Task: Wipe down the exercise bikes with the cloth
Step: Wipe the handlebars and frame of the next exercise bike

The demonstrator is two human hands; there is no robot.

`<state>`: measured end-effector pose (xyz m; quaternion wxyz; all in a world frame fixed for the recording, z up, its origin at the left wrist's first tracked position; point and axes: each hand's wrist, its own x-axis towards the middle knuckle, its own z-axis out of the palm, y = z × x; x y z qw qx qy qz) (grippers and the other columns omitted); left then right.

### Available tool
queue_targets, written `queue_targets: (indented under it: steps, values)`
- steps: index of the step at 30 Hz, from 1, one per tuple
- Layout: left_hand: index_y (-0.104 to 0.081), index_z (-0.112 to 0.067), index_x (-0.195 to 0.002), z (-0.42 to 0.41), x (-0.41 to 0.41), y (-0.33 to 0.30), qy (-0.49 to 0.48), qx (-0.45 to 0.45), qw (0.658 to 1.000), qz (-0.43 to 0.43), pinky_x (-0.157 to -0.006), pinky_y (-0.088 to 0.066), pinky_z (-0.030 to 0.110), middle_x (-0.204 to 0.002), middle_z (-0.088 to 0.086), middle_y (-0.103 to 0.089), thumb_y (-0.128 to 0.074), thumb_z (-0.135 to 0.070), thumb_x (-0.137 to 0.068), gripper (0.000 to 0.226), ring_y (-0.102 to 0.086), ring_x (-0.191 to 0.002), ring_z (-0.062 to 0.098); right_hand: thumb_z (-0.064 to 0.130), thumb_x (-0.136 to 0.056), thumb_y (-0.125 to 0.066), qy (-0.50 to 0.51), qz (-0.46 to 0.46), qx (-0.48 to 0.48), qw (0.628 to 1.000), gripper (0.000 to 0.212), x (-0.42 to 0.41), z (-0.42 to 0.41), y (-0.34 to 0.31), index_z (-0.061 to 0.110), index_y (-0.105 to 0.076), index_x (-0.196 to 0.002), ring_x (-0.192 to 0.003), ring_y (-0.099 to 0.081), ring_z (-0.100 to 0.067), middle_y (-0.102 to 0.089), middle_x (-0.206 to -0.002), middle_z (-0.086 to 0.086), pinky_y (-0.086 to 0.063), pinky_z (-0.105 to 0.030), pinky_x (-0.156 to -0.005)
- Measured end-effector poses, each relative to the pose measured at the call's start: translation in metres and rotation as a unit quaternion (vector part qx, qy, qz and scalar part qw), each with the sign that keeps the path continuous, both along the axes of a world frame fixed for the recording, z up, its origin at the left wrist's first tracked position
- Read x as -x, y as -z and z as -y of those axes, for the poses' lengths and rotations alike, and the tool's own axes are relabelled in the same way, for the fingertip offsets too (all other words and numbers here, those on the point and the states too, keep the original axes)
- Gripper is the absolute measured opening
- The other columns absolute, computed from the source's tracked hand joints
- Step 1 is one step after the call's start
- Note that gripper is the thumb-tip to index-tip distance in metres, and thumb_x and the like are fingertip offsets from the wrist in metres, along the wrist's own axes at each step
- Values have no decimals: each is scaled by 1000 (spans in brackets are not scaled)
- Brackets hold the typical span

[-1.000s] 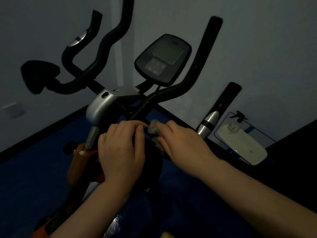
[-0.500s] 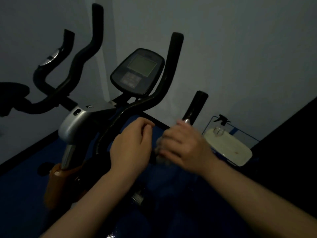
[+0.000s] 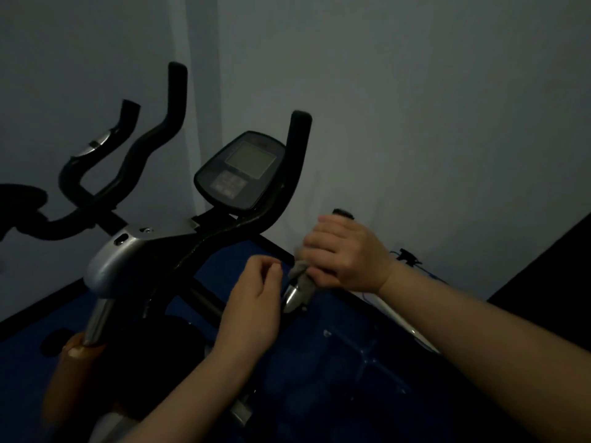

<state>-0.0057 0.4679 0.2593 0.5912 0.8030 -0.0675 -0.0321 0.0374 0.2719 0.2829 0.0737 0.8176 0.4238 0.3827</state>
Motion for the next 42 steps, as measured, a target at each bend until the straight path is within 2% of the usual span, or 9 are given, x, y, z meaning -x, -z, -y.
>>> queue_targets:
  steps: [4,9,16,18,23,25,30,36,42]
  values:
    - [-45,-34,-102,13,11,2,11,-258,965,49,-60,-35,29,-86,-10,-63,-23,-47,-99,26,-56,-72,8,28,-90,-54,-25,26,73,997,28,-21,14,-25,13,-65,-69,-65,-58,-24,-64,-73,-5,-49,-33,-65]
    - [-42,-31,-96,17,16,11,-3,-380,913,151,-48,-23,22,-63,-9,-47,-12,-46,-99,34,-55,-63,14,29,-93,-53,92,5,-215,972,30,-21,-4,-7,9,-68,-75,-64,-58,-24,-62,-74,-8,-49,-33,-55]
    - [-46,-28,-91,19,15,22,-41,-383,902,196,-55,-30,29,-60,-8,-46,-1,-50,-90,50,-45,-55,13,31,-94,-53,186,-5,-683,706,29,-7,-67,11,6,-63,-107,-93,-57,-7,-58,-106,-7,-47,-10,-80]
    - [-44,-29,-90,18,14,23,-39,-388,901,192,-56,-30,31,-64,-8,-49,0,-51,-89,50,-46,-57,13,29,-93,-56,192,-30,-685,702,28,-1,-74,13,11,-59,-114,-102,-56,-12,-53,-115,-4,-47,-15,-83]
    - [-46,-29,-93,19,13,26,-49,-381,901,202,-57,-30,30,-69,-9,-54,6,-53,-87,57,-47,-59,13,31,-87,-63,244,-167,-410,863,17,-13,-27,-16,15,-63,-90,-74,-60,-20,-62,-86,-2,-48,-28,-58]
    - [-48,-28,-94,19,13,28,-51,-380,900,206,-56,-34,30,-72,-7,-59,13,-55,-82,68,-53,-62,14,35,-89,-60,205,-229,-475,825,20,-14,-23,-25,16,-64,-88,-73,-63,-15,-67,-81,1,-51,-27,-60]
    - [-49,-28,-91,20,13,27,-55,-386,898,206,-54,-29,31,-69,-7,-57,14,-54,-82,69,-49,-59,14,31,-96,-52,126,-132,-808,561,24,6,-65,-1,18,-60,-114,-94,-62,-1,-65,-106,3,-51,-12,-79]
    - [-44,-29,-78,19,12,27,-61,-346,916,194,-59,-37,33,-68,-6,-55,-3,-50,-91,48,-54,-65,14,33,-98,-43,183,-168,-813,527,34,29,-92,42,13,-51,-125,-100,-59,-10,-60,-117,-5,-43,-3,-78]
    - [-48,-27,-78,20,11,29,-73,-324,923,196,-61,-34,32,-70,-7,-55,-13,-41,-96,42,-52,-67,14,31,-99,-40,143,-200,-768,591,30,22,-73,30,23,-44,-127,-101,-51,10,-52,-121,1,-40,-1,-84]
